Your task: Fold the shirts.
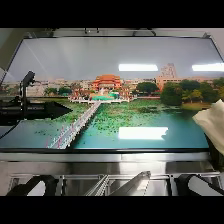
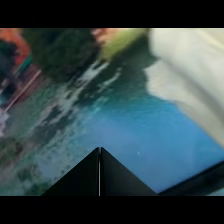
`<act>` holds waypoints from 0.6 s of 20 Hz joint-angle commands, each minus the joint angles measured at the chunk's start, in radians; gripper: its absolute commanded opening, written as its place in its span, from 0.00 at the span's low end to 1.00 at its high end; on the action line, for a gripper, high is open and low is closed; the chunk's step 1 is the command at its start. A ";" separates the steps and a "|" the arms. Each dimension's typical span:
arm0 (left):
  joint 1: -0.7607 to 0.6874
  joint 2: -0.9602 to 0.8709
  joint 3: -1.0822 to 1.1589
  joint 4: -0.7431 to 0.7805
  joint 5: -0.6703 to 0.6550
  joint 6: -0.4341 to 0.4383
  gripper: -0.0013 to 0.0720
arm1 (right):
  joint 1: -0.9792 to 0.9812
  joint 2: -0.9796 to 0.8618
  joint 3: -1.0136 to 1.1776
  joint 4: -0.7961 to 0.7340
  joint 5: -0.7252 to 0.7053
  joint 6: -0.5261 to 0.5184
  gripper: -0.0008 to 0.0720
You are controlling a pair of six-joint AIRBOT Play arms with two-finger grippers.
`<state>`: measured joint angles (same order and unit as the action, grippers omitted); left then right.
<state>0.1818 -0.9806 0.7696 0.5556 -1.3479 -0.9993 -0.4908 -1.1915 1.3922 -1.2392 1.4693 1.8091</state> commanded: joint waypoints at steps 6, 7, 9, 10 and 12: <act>-0.385 0.321 -0.212 0.237 0.245 -0.182 0.03 | 0.822 0.193 -0.340 -0.085 -0.284 -0.059 0.04; -0.426 0.385 -0.277 0.272 0.272 -0.248 0.04 | 0.889 0.232 -0.431 -0.085 -0.329 -0.060 0.04; -0.463 0.498 -0.381 0.291 0.297 -0.319 0.04 | 0.991 0.320 -0.621 -0.085 -0.441 -0.060 0.04; -0.468 0.547 -0.419 0.290 0.306 -0.332 0.04 | 1.020 0.357 -0.706 -0.085 -0.507 -0.060 0.04; -0.468 0.635 -0.483 0.289 0.332 -0.365 0.04 | 1.041 0.391 -0.802 -0.082 -0.583 -0.060 0.04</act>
<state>-0.2512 -0.4793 0.3946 0.8108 -1.0821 -1.2747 0.4553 -0.8753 0.7685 -1.3163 1.0462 1.7519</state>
